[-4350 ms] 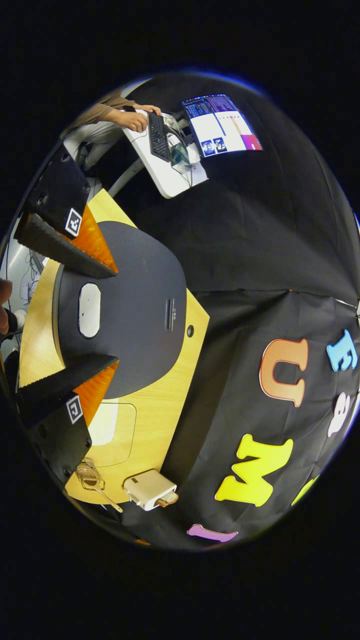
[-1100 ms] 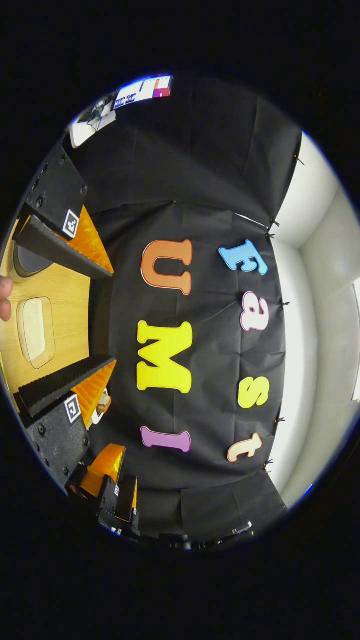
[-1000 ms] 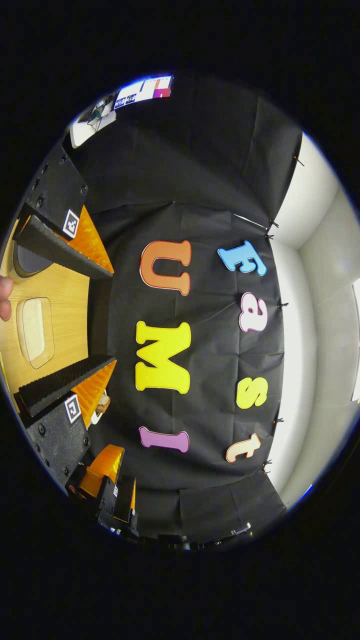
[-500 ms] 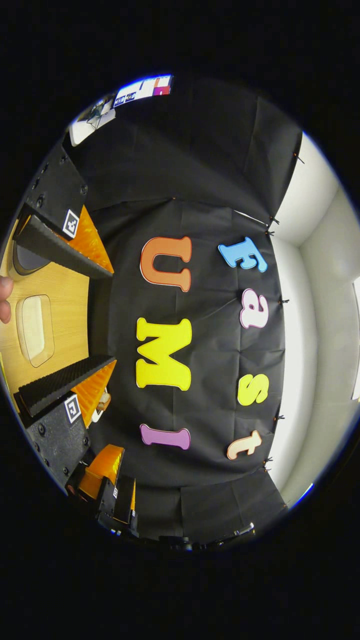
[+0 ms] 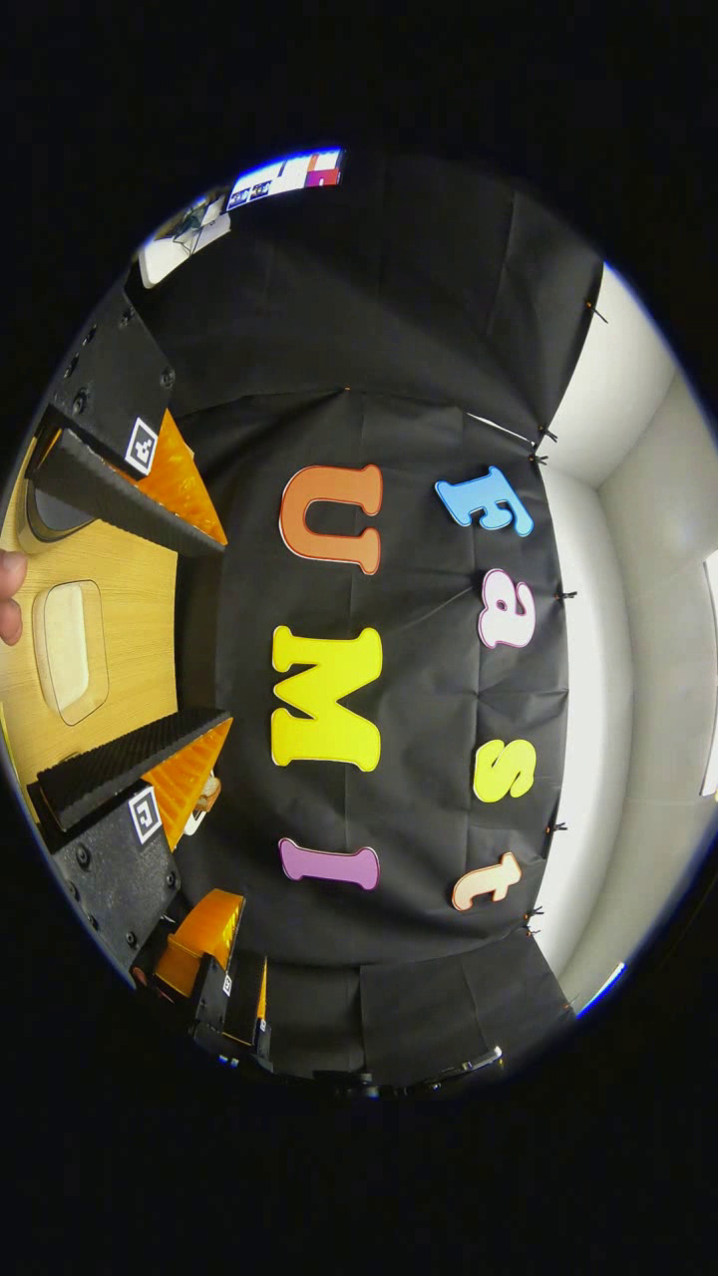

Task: Close the left gripper, press the button to open the rice cooker; take a wooden spoon from the chopstick holder with the right hand, scoop a spoonful of rice and pour it into the rice cooker, then put the wooden spoon back into the chopstick holder.

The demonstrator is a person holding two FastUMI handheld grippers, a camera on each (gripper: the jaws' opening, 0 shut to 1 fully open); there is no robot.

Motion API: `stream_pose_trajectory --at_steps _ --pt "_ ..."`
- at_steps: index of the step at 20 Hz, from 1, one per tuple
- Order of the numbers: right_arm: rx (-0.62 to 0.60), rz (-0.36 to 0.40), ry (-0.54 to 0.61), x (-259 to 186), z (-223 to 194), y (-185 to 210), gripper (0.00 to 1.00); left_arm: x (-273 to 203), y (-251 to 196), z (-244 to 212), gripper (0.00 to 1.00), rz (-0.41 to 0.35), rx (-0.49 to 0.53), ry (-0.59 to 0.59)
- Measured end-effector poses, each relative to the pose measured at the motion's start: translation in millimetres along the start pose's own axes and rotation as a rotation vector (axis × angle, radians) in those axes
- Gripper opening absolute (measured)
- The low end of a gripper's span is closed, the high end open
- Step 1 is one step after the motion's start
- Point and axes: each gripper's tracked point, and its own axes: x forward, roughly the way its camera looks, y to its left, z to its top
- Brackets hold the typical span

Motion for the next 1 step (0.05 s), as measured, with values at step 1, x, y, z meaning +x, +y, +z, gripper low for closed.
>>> stream_pose_trajectory --at_steps 1 --pt "0.000 0.000 0.002 -1.1 -0.6 -0.2 0.96 -0.1 0.5 0.4 0.97 0.000 0.002 0.001"
